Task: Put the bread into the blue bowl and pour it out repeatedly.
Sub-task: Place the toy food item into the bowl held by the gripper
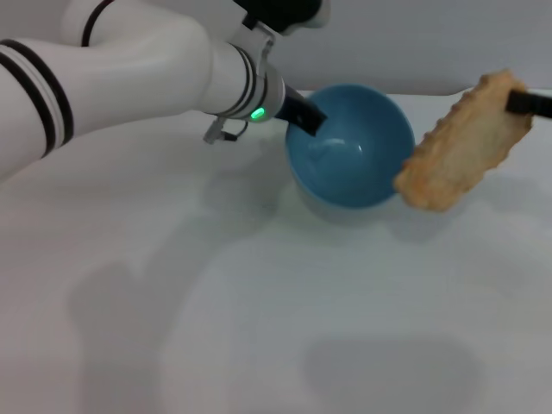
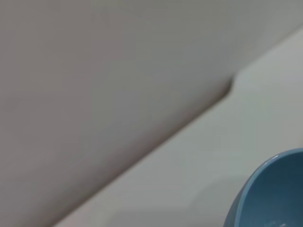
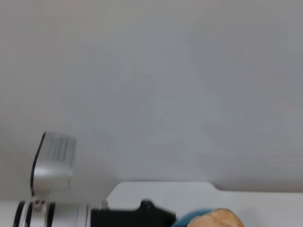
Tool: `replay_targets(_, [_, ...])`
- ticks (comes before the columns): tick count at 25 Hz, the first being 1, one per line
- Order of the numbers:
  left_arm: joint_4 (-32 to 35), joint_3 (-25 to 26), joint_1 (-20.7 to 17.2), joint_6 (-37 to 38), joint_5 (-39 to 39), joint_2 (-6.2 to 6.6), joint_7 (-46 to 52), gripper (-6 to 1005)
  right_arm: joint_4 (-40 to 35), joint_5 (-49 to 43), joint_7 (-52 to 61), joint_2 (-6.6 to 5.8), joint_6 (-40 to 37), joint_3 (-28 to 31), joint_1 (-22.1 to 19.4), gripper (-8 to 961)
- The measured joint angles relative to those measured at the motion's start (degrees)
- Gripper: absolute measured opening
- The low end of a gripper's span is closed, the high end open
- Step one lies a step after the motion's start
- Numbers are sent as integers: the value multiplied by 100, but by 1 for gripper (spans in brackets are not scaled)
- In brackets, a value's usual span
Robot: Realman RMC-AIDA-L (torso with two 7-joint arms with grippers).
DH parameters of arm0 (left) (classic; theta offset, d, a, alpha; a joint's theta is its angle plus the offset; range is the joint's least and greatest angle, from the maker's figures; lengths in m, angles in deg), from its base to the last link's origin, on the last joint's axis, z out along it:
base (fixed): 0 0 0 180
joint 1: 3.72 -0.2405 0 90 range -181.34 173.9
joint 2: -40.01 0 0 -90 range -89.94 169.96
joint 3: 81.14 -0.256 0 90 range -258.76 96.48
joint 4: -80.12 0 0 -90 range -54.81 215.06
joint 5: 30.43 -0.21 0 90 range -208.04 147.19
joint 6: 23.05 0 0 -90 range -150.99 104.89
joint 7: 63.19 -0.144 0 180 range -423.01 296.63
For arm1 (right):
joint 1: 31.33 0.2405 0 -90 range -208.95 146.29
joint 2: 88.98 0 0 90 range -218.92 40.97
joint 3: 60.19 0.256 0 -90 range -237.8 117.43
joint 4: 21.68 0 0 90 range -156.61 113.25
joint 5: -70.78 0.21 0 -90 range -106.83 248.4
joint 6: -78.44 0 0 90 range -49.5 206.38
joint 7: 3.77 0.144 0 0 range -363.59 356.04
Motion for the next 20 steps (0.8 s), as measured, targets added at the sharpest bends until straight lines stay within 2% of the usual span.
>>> replay_targets(4, [177, -212, 49, 333, 116, -40, 29, -1, -94, -33, 5, -7, 73, 89, 1, 110])
replay_targets(6, [324, -435, 28, 381, 470, -40, 22, -1, 36, -225, -23, -14, 330, 60, 57, 109])
replay_targets(11, [379, -676, 39, 383, 808, -35, 3, -1, 443, -452, -43, -17, 650, -52, 176, 106])
replay_targets(20, [375, -722, 17, 283, 958, -36, 0, -2, 1133, -459, -172, 4, 1083, -560, 427, 100])
